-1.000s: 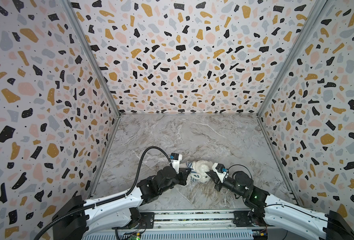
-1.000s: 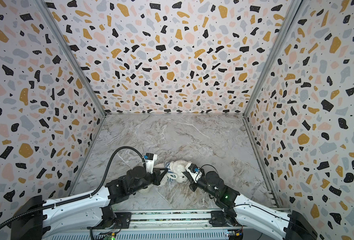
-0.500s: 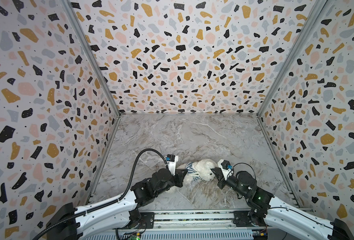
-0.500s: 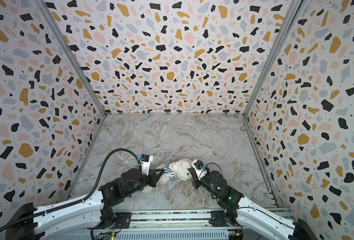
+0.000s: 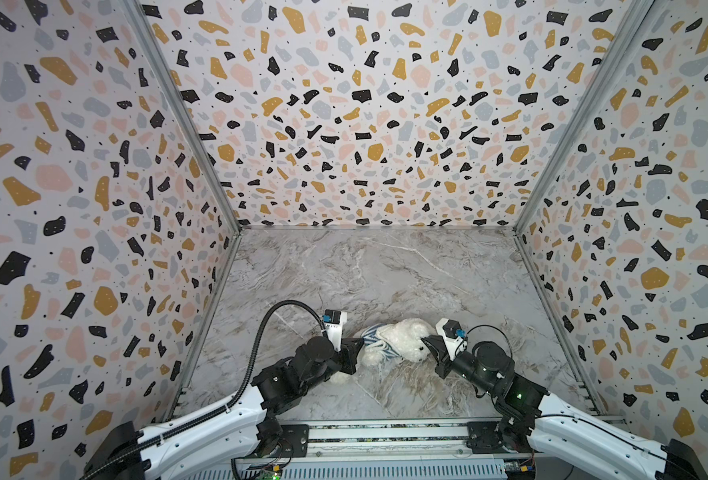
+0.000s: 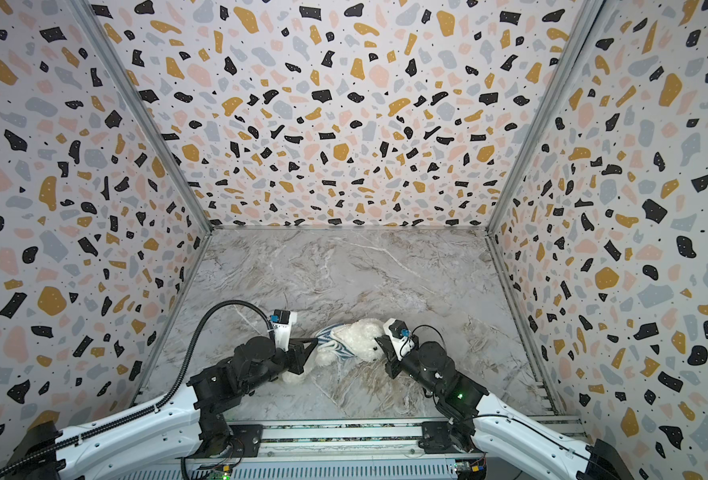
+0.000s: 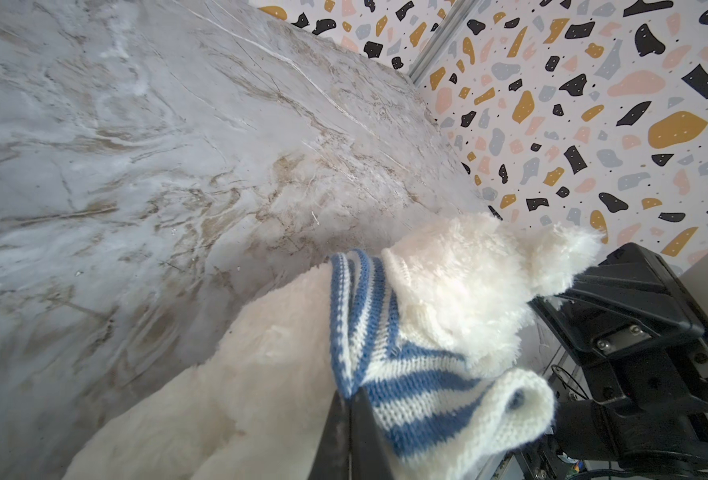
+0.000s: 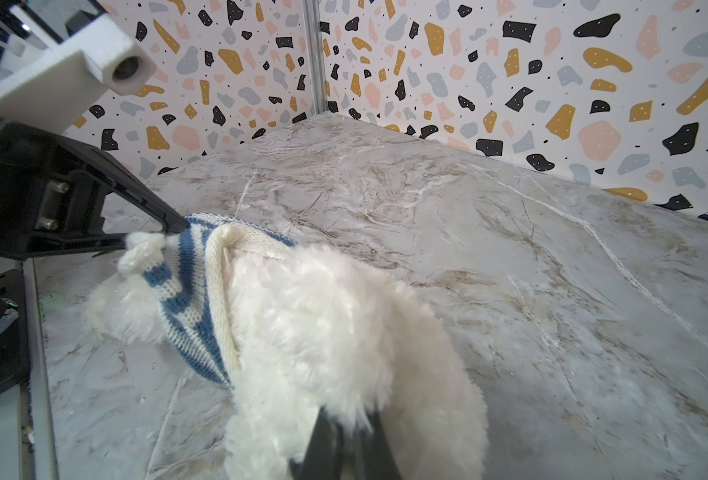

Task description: Dress the teddy bear

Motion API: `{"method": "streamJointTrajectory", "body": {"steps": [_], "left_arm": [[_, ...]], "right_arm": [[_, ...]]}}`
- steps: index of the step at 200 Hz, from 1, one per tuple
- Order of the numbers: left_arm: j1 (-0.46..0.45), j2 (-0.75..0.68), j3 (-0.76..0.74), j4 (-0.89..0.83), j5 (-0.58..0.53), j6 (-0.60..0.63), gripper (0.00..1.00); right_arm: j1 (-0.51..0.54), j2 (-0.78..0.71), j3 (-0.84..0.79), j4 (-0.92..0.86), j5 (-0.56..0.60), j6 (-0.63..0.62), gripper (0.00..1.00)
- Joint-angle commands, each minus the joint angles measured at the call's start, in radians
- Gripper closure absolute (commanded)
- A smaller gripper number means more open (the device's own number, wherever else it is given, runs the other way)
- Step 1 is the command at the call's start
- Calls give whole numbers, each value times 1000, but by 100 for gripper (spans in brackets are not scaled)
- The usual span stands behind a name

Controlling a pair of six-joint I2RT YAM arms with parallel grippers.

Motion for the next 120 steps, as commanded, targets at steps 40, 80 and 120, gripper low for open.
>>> {"method": "streamJointTrajectory", "body": {"steps": [40,80,120], "left_arm": [[15,11,5,161,303,54,100],[-48,95,58,89,366,94,100],[-94,112,81,-21,361,116,100]], "right_arm": [[-17,-6,18,37,26,-6,100],[-16,2,26,40,49,12,100],[-4,4,23,38,108,45,100]]}}
